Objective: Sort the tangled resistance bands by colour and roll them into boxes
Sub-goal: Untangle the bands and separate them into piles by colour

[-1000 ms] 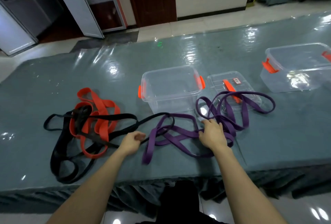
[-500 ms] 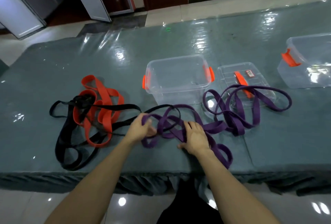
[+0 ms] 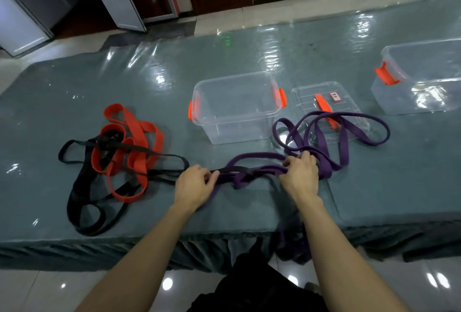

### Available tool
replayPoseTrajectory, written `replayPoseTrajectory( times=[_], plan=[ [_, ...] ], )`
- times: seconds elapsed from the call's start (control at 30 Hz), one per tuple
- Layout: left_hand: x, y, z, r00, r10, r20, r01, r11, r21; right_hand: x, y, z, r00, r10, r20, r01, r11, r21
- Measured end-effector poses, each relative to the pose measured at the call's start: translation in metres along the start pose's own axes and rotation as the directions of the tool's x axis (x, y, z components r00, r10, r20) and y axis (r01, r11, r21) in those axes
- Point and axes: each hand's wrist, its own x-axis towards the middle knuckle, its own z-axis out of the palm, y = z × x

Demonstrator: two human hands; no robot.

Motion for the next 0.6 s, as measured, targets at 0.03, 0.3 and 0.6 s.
replayPoseTrajectory(
  times=[0.03, 0.3, 0.6],
  plan=[
    [-0.002, 0.005, 0.005, 0.998, -0.025, 0.062, 0.029, 0.997, -0.069, -0.002, 0.002, 0.003, 0.999, -0.014, 0.035, 0.016, 0.999, -0.052],
    [0.02, -0.026, 0.0, 0.93, -0.035, 0.367, -0.101, 0.933, 0.344, -0.015, 0.016, 0.009, 0.994, 0.003, 0.106, -0.013, 0.995, 0.098],
    [0.034, -0.048, -0.023, 0.9, 0.054, 0.433, -0.246, 0.882, 0.401, -0.001, 0.003, -0.056, 0.981, 0.024, -0.195, 0.027, 0.967, 0.253]
  ],
)
